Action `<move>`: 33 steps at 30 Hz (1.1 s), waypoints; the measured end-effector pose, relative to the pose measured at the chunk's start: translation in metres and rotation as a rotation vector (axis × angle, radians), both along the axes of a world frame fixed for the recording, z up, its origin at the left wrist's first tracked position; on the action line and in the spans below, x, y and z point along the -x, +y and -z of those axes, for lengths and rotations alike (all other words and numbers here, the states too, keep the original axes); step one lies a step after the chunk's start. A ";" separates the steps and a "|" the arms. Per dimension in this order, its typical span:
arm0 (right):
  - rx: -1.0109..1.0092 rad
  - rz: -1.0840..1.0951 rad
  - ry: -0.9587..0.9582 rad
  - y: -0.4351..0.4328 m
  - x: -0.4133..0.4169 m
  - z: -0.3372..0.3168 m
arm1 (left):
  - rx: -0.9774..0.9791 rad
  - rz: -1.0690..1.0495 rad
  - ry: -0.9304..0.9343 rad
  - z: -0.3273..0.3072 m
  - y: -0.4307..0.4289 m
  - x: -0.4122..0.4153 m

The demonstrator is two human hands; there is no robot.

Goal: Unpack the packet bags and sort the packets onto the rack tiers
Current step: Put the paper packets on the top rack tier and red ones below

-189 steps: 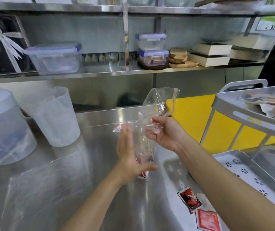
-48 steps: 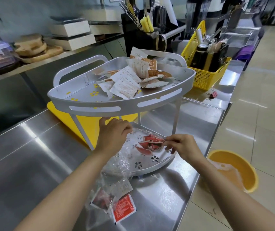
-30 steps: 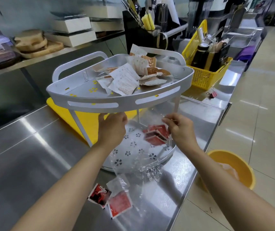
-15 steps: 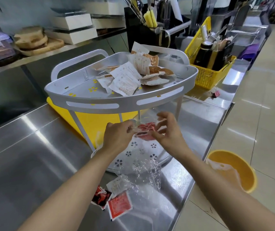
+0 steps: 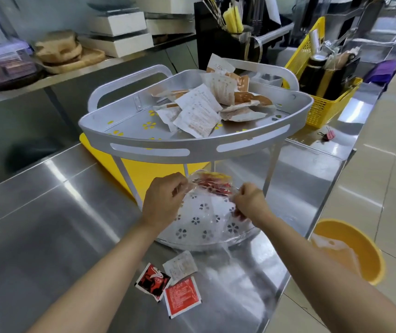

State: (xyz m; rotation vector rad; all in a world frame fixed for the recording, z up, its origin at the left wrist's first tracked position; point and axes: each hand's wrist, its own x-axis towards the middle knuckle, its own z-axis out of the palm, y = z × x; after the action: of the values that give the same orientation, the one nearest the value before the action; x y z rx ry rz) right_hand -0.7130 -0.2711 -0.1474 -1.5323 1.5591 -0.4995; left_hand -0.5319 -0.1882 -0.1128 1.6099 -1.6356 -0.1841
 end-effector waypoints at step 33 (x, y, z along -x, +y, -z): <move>0.035 -0.480 -0.358 0.015 0.003 -0.037 | 0.205 -0.134 -0.505 0.016 0.039 0.045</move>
State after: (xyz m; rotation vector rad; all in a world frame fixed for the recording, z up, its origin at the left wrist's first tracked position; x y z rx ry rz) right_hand -0.7159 -0.2566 -0.1102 -1.6673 0.8773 -0.4910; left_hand -0.5767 -0.1497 -0.1290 1.6816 -1.8323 0.4820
